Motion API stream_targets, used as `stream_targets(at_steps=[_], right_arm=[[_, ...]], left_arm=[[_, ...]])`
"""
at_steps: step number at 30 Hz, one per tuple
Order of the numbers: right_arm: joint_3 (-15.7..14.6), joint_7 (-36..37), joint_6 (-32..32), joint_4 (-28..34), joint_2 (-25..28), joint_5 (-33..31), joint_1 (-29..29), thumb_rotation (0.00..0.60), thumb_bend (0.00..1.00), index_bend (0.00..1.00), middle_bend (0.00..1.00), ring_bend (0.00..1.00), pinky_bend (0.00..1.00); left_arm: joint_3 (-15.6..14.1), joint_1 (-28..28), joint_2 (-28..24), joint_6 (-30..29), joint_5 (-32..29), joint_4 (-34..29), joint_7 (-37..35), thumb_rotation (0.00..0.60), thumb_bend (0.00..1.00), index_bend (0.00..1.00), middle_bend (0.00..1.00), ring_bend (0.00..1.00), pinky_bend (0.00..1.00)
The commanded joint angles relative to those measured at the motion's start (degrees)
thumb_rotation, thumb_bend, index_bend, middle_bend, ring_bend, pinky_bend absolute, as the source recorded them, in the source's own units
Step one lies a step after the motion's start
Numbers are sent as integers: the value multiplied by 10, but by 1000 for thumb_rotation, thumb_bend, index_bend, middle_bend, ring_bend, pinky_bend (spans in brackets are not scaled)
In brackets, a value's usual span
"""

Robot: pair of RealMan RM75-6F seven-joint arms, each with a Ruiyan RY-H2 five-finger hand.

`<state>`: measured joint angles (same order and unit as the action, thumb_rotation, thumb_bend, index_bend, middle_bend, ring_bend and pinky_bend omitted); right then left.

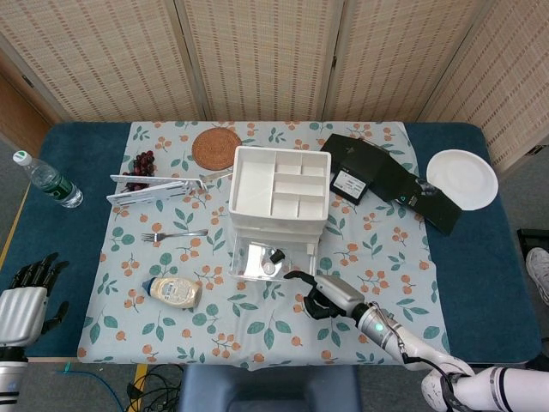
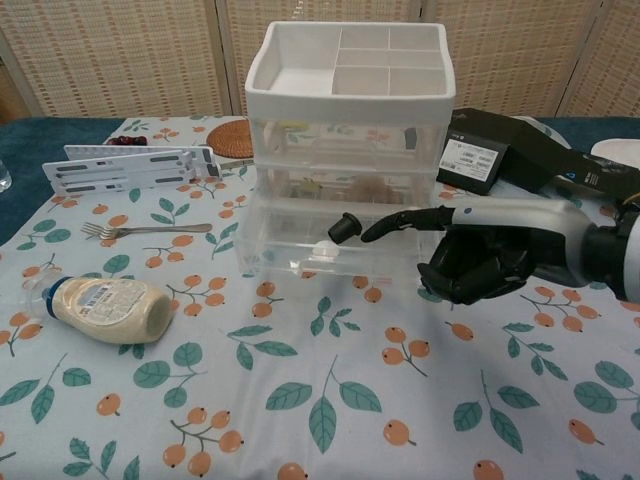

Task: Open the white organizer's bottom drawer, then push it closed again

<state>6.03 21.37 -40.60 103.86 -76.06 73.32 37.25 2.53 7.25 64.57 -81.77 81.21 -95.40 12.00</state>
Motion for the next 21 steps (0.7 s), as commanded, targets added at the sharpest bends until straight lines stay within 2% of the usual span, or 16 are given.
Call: stream_targets(at_steps=[1,4,12,18,21], right_arm=[[-3,7,-8,4,4,9,-6,600,569,0,894,1000,1000],[-6,11,-16,9,11,20,-10,600,504,0,890,1000,1000],[-10,7,-38,55,60,68,-15,600,496,0,882,1000,1000],[19,-33,-42,89,104,83,10,600,486,13,885,1000,1000],[39,-77,-24,91,118,63,37,600,462,118,891,1000,1000]], left_arm=[[0,0,0,0,1,0,0,600,343,171,110,131,142],[0,0,0,0,1,-1,1,600,343,171,110,131,143],[1,-1,-3,-4,2,-3,-1,600,343,172,110,131,142],[0,-5,-3,-10,6,-4,-2,600,344,171,110,130,142],[-1,-7,-3,-15,8,-5,-4,600,344,171,110,130,142]])
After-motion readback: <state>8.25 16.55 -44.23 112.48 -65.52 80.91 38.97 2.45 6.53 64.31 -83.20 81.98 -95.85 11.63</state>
